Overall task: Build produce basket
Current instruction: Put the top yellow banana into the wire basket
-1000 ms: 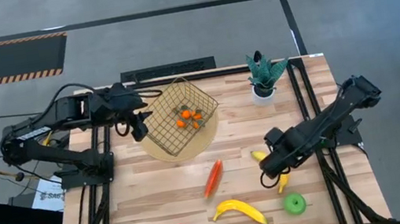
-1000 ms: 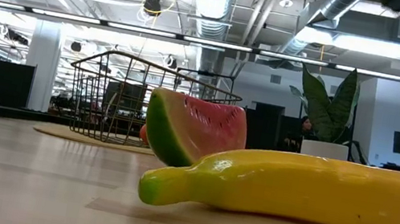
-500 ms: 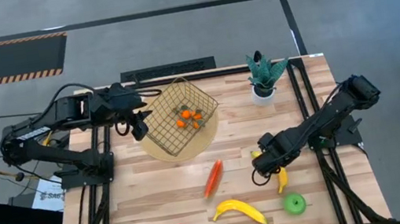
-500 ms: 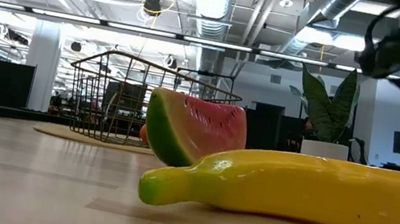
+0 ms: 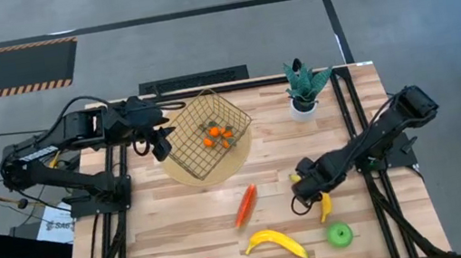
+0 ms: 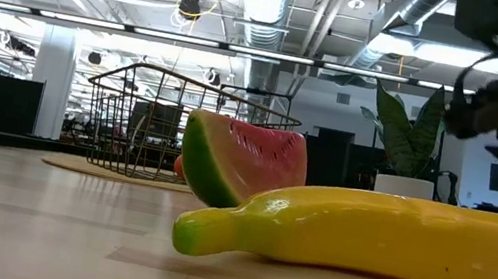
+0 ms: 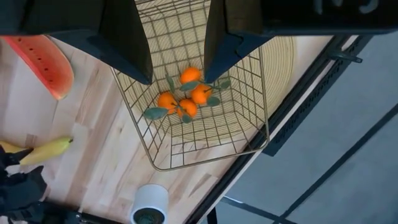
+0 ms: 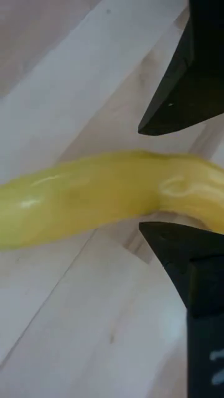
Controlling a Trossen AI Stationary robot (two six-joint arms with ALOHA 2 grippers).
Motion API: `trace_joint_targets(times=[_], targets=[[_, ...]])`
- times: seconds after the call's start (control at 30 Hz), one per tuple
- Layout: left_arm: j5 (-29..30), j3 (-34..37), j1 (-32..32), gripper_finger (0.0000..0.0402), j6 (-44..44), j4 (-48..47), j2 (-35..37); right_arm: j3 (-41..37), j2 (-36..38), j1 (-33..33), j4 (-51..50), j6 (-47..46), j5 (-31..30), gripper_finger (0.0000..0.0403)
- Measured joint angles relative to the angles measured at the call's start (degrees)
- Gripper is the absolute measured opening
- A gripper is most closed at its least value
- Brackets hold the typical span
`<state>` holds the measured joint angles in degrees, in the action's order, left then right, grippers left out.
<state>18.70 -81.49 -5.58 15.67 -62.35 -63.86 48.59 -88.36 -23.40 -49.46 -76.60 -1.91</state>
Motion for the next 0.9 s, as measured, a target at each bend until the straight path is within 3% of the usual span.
trace_joint_targets(times=[0.33, 0.43, 0.53, 0.63, 0.77, 0.9], targets=[[0.0, 0.0, 0.0, 0.0132, 2.1, 0.0, 0.0, -5.2, 0.0, 1.3, 4.9, -1.2, 0.3, 0.0246], [0.0, 0.0, 0.0, 0.0132, 2.8, 0.0, 0.0, -5.2, 0.0, 2.3, 5.2, 0.2, 1.8, 0.0199], [0.0, 0.0, 0.0, 0.0132, 3.0, 0.0, 0.0, -5.1, 0.1, 3.4, 5.6, 1.8, 4.3, 0.0127], [0.0, 0.0, 0.0, 0.0132, 3.0, 0.0, 0.0, -4.7, 0.0, 4.2, 5.5, 4.0, 5.7, 0.0114], [-0.3, 0.0, 0.0, 0.0132, 3.0, 0.0, 0.0, -0.5, -0.1, 5.6, 3.6, 9.3, 6.9, 0.0114], [-0.4, 0.0, 0.0, 0.0132, 3.0, -0.5, 0.0, 9.6, -0.1, 7.6, -4.2, 15.5, 7.0, 0.0114]])
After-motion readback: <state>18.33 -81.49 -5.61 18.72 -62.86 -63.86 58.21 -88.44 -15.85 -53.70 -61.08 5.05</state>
